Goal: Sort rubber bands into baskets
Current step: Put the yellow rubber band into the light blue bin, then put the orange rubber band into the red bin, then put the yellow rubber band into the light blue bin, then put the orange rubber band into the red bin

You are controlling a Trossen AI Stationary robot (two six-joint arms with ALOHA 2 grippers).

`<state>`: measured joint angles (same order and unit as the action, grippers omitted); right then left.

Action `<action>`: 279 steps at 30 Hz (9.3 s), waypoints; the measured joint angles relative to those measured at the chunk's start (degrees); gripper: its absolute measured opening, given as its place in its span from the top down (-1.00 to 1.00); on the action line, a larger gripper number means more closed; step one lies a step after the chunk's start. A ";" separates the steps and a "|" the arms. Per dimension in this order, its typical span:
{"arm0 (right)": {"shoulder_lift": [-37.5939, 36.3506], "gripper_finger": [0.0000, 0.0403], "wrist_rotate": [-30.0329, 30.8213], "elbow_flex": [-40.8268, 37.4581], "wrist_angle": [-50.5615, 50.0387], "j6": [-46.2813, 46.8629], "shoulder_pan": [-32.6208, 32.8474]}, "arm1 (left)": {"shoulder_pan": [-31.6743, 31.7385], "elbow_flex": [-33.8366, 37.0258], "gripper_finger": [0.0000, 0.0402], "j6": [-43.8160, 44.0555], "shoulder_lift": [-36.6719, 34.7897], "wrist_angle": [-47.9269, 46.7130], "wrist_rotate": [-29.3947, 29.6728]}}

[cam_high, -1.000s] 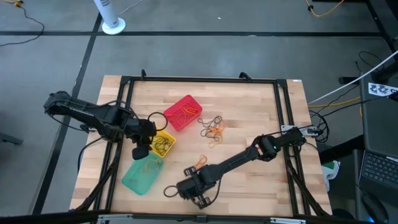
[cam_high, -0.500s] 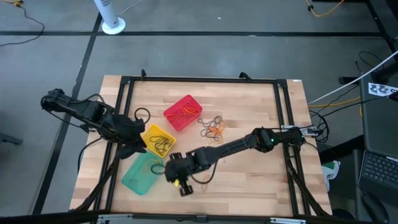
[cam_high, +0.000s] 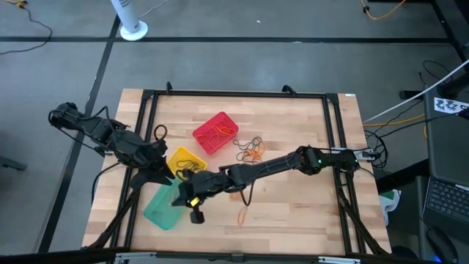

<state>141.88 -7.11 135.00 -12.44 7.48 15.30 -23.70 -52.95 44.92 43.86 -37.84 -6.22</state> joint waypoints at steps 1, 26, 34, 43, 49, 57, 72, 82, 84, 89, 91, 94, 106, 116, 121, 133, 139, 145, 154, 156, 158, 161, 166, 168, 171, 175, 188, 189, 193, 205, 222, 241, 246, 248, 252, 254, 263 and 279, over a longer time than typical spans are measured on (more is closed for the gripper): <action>0.00 1.00 0.70 0.00 1.14 -0.02 0.01 | 0.00 0.00 0.29 -0.02 0.02 -0.05 0.00; 1.64 0.48 10.58 -0.74 -1.92 -0.28 0.01 | 0.00 0.00 0.29 -0.59 0.04 -0.27 2.47; 0.11 0.33 10.56 -0.72 -13.90 -0.66 0.01 | 0.00 0.00 0.29 -0.57 1.42 -0.50 5.40; -2.84 0.41 7.06 -0.63 -44.99 -5.32 0.03 | 0.00 0.02 0.29 -1.82 6.08 -0.51 5.46; -2.97 0.45 6.49 -1.79 -64.17 -9.42 0.03 | 0.00 0.02 0.29 -2.50 9.63 -0.48 5.46; -2.93 0.45 4.56 -7.08 -66.17 -12.50 0.06 | 0.00 0.02 0.29 -3.34 13.32 -0.47 5.46; -2.95 0.45 3.45 -13.31 -56.89 -15.31 0.10 | 0.00 0.04 0.29 -3.36 14.82 -0.44 5.44; -2.97 0.46 3.41 -16.24 -55.30 -15.32 0.10 | 0.00 0.04 0.29 -3.53 14.82 -0.44 5.44; -2.97 0.50 3.41 -16.24 -55.23 -15.32 0.10 | 0.00 0.04 0.29 -3.54 14.82 -0.44 5.44; -2.97 0.78 3.43 -16.24 -55.07 -15.32 0.08 | 0.00 0.04 0.29 -3.56 14.82 -0.44 5.44; -2.97 0.92 3.46 -16.24 -55.07 -15.31 0.07 | 0.00 0.04 0.29 -3.56 14.82 -0.45 5.44; -2.97 0.95 3.41 -16.22 -55.11 -15.29 0.03 | 0.00 0.04 0.29 -3.56 14.82 -0.46 5.44; -2.93 0.96 3.40 -5.20 -62.59 -15.74 -0.43 | 0.00 0.04 0.29 -3.53 14.82 -0.44 5.44; -4.79 0.99 10.98 0.00 -60.47 -22.83 -6.43 | 0.00 0.04 0.29 -3.42 14.82 -0.09 5.44; -4.81 0.99 14.63 -0.11 -56.97 -26.62 -12.00 | 0.03 0.04 0.29 -3.30 14.82 0.07 5.44; -4.43 0.98 13.98 -0.11 -47.74 -32.22 -23.32 | 0.11 0.04 0.29 -1.90 14.82 2.12 11.56; -4.26 0.80 9.01 -0.11 -47.13 -32.26 -25.94 | 0.11 0.04 0.29 -1.75 14.80 5.88 16.46; -4.24 0.41 9.23 -0.11 -47.26 -31.82 -26.19 | 0.11 0.04 0.29 -2.32 15.94 9.80 19.53; -9.08 0.22 9.54 -0.10 -57.24 -27.63 -26.17 | 0.23 0.04 0.29 -10.47 24.15 18.46 20.68; -11.34 0.22 9.53 -0.09 -59.77 -24.76 -26.17 | 0.47 0.04 0.29 -13.16 26.75 21.03 20.65; -13.65 0.22 9.52 -0.09 -61.90 -21.72 -26.15 | 0.74 0.04 0.29 -15.12 29.45 23.37 20.68; -17.85 0.23 9.53 -0.09 -64.59 -16.66 -25.71 | 1.43 0.04 0.29 -17.30 33.75 26.63 20.61; -24.73 0.23 10.60 -0.04 -66.17 -8.71 -22.89 | 2.19 0.03 0.29 -19.27 40.99 30.09 20.20; -27.25 0.23 11.05 -0.04 -66.20 -5.48 -20.65 | 2.19 0.02 0.29 -19.40 43.83 31.31 19.96; -30.10 0.23 13.24 0.00 -66.21 -0.59 -16.43 | 1.91 0.02 0.29 -18.75 48.08 32.93 19.71; -31.46 0.23 17.92 0.00 -66.51 5.67 -9.59 | 1.52 0.02 0.29 -18.11 53.06 35.37 19.60; -31.01 0.23 31.09 -0.09 -66.54 27.03 8.67 | 1.36 0.02 0.29 -18.12 62.60 44.39 19.45; -31.01 0.23 32.30 -0.09 -66.51 28.70 9.85 | 1.36 0.00 0.29 -18.30 63.07 45.01 19.52; -30.71 0.23 35.11 -0.07 -65.74 33.16 13.73 | 1.68 0.00 0.29 -20.35 65.55 47.23 20.14; -25.15 0.23 36.28 -0.10 -60.97 36.16 20.30 | 2.34 -0.26 0.33 -21.35 68.87 48.53 20.82; -14.56 0.23 29.41 -0.09 -61.60 34.32 20.32 | 2.34 0.15 0.97 -19.56 54.03 40.62 12.46; -5.73 0.23 23.97 -0.09 -61.10 17.35 19.88 | -10.47 0.07 0.97 -9.90 18.86 5.73 6.86; -5.65 0.23 23.84 -1.89 -60.08 13.17 18.83 | -14.68 0.07 0.98 -2.26 14.68 -5.50 6.88; -5.67 0.23 23.50 -3.01 -58.62 11.10 18.27 | -15.99 0.07 0.95 0.20 14.36 -9.51 6.88; -5.66 0.23 21.12 -5.31 -57.57 6.37 17.12 | -18.15 0.07 0.86 2.81 14.97 -15.54 6.87; -5.70 0.23 19.48 -6.82 -57.23 3.73 16.35 | -18.69 0.07 0.80 3.24 15.70 -17.77 6.86; -5.70 0.23 13.36 -14.61 -54.06 -3.72 13.24 | -18.84 0.07 0.36 3.86 21.03 -21.54 7.48; -5.99 0.23 6.54 -22.78 -49.82 -7.98 9.30 | -18.84 0.07 0.18 2.93 25.64 -21.04 7.50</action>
<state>135.90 -0.57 112.22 -62.25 -0.50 24.60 -42.54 -52.88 47.86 69.49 -58.88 1.28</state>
